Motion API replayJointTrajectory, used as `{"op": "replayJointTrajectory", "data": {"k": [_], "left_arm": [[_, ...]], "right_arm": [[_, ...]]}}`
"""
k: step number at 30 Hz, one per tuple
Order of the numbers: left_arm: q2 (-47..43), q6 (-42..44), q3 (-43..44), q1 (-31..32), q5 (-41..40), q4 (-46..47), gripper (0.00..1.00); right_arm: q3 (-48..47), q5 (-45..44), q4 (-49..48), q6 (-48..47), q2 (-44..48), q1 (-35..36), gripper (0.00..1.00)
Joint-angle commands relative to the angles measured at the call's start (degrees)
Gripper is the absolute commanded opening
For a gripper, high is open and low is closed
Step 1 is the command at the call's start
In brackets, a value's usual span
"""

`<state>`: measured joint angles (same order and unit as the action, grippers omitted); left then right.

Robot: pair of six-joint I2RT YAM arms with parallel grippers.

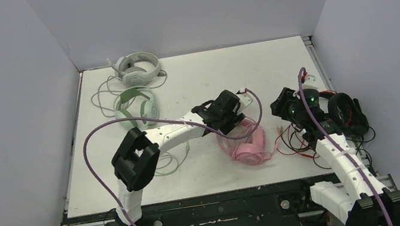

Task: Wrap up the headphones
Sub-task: Place the headphones at the corner of the board, then move the headphones to the center of the board.

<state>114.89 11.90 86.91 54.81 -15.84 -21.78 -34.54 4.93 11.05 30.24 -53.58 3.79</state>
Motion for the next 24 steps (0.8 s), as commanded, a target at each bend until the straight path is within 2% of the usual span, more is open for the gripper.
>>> {"op": "replayJointTrajectory", "data": {"k": [1, 5, 8, 9, 13, 17, 20, 24], "left_arm": [[-8.68, -3.70, 1.18, -0.83, -3.59, 1.51, 0.65], [-16.59, -6.40, -4.38, -1.07, -5.32, 3.88, 0.71], [-24.10, -10.24, -10.51, -1.60, -5.82, 6.65, 0.76], [-26.54, -13.21, -12.80, -1.93, -6.01, 7.65, 0.77], [-35.95, -25.28, -20.17, -5.76, -5.18, 8.43, 0.77], [-44.08, -36.17, -26.83, -11.89, 1.51, 7.24, 0.77], [-49.20, -40.03, -30.59, -12.31, 8.51, 8.13, 0.77], [-52.28, -46.64, -34.15, -12.20, 14.24, 6.71, 0.73]], "right_arm": [[-2.86, 8.99, 4.75, -4.15, 3.87, 0.08, 0.45], [-5.19, 16.77, 8.72, -6.92, 3.30, 2.74, 0.40], [-7.62, 9.83, 11.61, -7.48, 2.89, 12.50, 0.34], [-8.09, 6.60, 11.81, -7.48, 2.92, 18.40, 0.33], [-10.75, -2.93, 12.72, -7.02, 0.31, 34.32, 0.34], [-14.02, -12.08, 18.63, -3.88, -3.77, 43.71, 0.43], [-13.75, -15.58, 22.13, 1.28, -3.58, 48.47, 0.49], [-13.87, -22.85, 29.39, 12.15, -4.13, 56.85, 0.67]]}}
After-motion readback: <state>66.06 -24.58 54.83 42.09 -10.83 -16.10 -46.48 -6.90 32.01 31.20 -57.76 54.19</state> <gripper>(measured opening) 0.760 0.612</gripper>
